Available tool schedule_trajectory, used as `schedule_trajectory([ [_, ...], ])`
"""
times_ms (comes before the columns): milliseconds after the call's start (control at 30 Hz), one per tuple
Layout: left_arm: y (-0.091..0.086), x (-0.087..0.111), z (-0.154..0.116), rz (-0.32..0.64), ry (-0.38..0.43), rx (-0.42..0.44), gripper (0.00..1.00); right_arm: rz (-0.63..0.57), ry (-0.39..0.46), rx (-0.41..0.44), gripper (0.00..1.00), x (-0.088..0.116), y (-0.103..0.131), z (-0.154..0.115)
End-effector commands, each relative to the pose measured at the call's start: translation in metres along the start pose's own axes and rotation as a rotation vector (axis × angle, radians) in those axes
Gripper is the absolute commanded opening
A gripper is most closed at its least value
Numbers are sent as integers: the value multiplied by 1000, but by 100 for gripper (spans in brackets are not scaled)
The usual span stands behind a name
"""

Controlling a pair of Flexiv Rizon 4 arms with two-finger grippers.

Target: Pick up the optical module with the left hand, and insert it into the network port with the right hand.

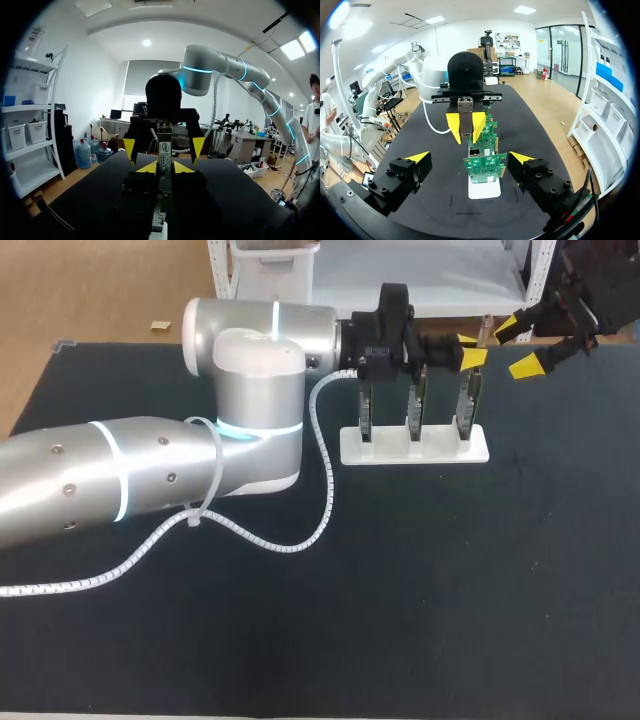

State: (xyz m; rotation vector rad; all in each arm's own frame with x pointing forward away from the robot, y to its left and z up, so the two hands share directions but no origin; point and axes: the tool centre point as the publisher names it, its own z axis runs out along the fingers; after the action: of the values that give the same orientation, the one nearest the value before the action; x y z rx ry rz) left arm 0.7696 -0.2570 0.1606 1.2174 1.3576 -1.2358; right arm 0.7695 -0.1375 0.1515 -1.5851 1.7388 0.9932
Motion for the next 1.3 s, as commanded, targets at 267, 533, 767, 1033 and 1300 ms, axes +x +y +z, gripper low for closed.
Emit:
schedule_trajectory([
  [267,2,1,3,1,-1,3,0,-1,1,5,100,0,2,0],
  [533,4,-1,5,6,0,8,0,-1,1,5,100,0,2,0],
  [767,5,-2,4,13,-2,9,0,-1,1,5,100,0,2,0],
  [1033,6,-3,4,15,-1,10,0,-1,1,5,100,0,2,0],
  [1300,6,-2,5,14,1,12,0,-1,1,5,100,0,2,0],
])
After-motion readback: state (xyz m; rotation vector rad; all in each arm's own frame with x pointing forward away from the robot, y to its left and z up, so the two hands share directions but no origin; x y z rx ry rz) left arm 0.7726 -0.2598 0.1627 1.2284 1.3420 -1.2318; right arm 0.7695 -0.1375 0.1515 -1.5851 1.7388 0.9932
